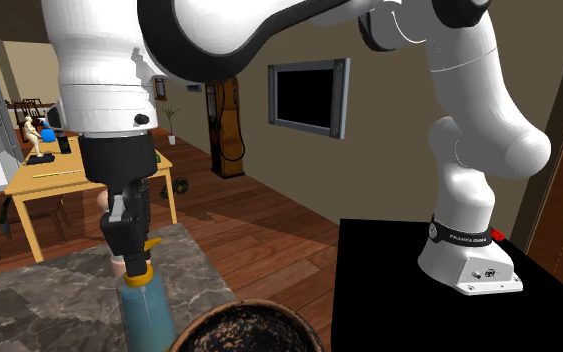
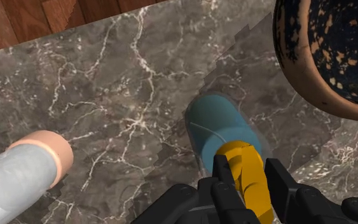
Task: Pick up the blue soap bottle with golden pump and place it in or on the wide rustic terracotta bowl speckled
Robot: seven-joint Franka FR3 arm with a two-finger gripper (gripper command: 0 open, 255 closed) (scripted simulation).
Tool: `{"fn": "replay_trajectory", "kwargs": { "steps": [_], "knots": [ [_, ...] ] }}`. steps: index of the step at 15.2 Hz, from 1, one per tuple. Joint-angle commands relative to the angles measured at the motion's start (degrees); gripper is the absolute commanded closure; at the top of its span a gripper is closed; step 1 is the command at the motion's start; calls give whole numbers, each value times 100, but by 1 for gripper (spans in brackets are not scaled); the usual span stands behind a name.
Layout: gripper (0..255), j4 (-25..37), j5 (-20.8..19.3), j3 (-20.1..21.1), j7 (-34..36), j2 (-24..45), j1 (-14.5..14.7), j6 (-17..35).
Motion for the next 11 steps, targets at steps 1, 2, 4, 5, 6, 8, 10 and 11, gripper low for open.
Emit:
{"fn": "replay_trajectory", "kwargs": {
  "steps": [1,2,4,5,6,8,10,11],
  "knots": [
    [255,72,12,6,-6,-30,-2,-103],
    [255,124,18,10,-8,-47,-1,-171],
    [255,229,31,17,-11,-82,0,-309],
    [255,284,36,21,-12,-97,1,-378],
    [255,341,41,24,-14,-111,3,-449],
    [255,461,51,30,-15,-135,7,-591],
    [255,588,58,36,-16,-154,13,-735],
    [255,655,61,38,-17,-161,16,-809]
  ]
}}
